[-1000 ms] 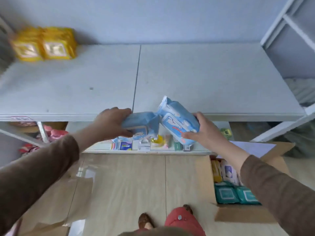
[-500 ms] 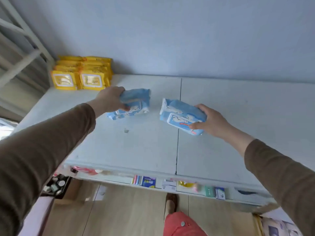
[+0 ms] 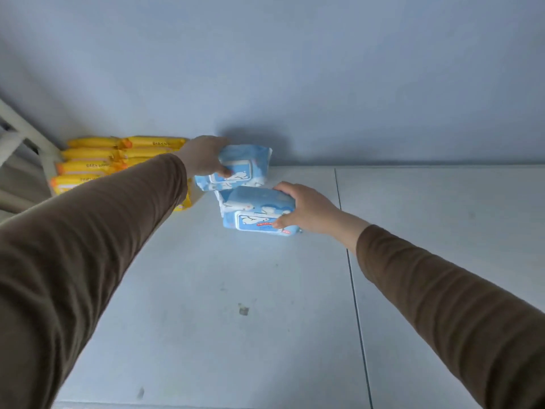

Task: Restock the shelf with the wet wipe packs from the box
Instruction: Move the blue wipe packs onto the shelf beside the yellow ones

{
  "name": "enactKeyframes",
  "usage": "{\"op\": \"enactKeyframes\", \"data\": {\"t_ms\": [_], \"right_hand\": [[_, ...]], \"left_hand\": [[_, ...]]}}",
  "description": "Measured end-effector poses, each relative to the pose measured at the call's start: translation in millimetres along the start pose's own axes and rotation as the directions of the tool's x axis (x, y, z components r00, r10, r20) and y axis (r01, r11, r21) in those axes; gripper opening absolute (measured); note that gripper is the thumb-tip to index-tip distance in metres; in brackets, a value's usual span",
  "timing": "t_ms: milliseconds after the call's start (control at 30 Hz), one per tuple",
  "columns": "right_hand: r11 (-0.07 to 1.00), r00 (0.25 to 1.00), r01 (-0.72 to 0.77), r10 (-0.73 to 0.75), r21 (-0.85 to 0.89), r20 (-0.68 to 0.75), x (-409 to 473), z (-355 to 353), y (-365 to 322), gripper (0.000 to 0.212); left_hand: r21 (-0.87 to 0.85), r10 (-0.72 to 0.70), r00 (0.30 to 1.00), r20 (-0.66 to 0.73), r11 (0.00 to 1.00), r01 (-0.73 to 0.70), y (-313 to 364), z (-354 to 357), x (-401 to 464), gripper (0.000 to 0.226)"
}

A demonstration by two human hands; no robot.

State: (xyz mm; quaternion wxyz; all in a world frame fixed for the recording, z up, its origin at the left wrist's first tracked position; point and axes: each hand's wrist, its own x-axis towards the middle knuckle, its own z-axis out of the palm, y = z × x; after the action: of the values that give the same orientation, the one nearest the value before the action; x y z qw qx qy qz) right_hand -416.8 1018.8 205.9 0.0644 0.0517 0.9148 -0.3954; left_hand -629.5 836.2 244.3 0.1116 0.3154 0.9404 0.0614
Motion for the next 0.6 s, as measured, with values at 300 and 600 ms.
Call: {"op": "enactKeyframes", "data": {"t_ms": [300,600], "right_hand": [[0.964,0.979,-0.078,0.122,0.252,-0.163,78,36,-34,0.074],[0.8,0.876,-0.146,0.377,0.582,-0.299,91,78,-35,0.069]], "left_hand": [[-0.095,0.182,0.982,0.055,0.98,-0.177,-49,-21,32,0.066],[-0.008,0.238,0.971,-0.034,0.971,-0.238,-56,-24,36,0.047]]}}
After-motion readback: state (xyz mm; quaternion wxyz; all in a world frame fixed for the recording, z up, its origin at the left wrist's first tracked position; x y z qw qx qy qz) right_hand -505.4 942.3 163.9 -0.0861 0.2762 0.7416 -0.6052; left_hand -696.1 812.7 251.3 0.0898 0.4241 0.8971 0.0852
